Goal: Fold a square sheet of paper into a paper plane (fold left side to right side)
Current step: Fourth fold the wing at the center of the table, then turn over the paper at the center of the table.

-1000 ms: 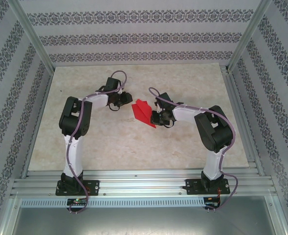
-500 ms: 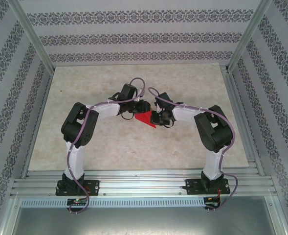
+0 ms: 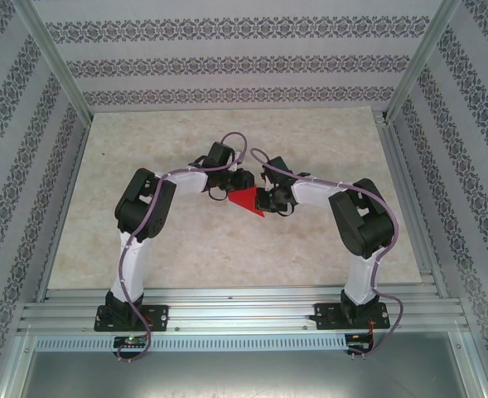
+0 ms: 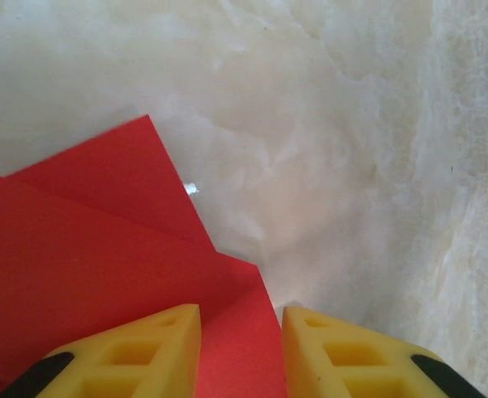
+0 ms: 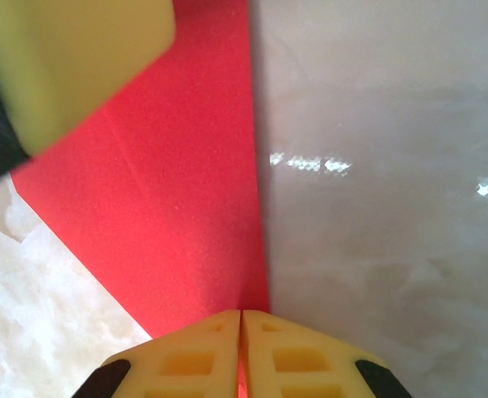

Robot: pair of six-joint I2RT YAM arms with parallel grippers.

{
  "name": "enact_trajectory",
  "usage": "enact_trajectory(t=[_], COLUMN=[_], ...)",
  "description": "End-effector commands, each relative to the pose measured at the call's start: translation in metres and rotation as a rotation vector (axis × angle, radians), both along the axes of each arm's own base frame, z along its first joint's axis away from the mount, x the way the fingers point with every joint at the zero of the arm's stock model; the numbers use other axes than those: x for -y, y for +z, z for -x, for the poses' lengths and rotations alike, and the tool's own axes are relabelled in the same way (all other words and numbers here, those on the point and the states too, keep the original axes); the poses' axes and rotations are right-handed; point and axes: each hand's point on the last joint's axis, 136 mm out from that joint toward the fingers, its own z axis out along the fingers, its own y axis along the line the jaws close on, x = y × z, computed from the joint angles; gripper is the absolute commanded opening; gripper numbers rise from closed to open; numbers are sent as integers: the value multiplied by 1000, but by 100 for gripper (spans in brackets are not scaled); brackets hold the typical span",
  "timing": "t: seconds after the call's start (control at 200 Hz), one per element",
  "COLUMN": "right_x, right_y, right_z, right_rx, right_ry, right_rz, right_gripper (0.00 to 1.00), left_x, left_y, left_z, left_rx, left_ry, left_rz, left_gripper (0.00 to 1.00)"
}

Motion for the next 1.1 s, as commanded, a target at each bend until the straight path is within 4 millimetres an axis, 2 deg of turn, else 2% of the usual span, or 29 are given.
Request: enact_trajectory(t=[0.0, 0.13, 0.31, 0.405, 0.465, 0.629, 0.684, 0.794, 0.884, 1.094], right_x=[44, 41, 30, 18, 12, 13, 22, 41, 56, 69], right_y=[-56, -53, -36, -12, 11, 63, 77, 92, 94, 94], right_z=[63, 60, 48, 35, 25, 8, 5, 1, 1, 9], right_rx=[-241, -232, -182, -122, -69, 57, 97, 163, 190, 212], right_ry=[12, 13, 22, 30, 30, 14, -7, -43, -73, -85], right_rz=[226, 215, 161, 102, 65, -8, -23, -36, -50, -88], right_gripper=[10, 10, 12, 17, 20, 30, 34, 39, 41, 41], left_x=[-67, -93, -97, -96, -94, -81, -74, -54, -36, -11], left_y=[-25, -14, 26, 47, 57, 73, 73, 67, 56, 26], left_z=[-25, -39, -43, -37, -31, -13, -7, 3, 6, 3], left_rx=[-6, 9, 66, 93, 100, 85, 69, 44, 16, -48], left_ry=[121, 159, 156, 157, 156, 140, 131, 96, 77, 62], left_rz=[-146, -140, -77, -22, 15, 167, 206, 237, 244, 238], left_gripper=[35, 39, 45, 49, 51, 54, 54, 56, 56, 56])
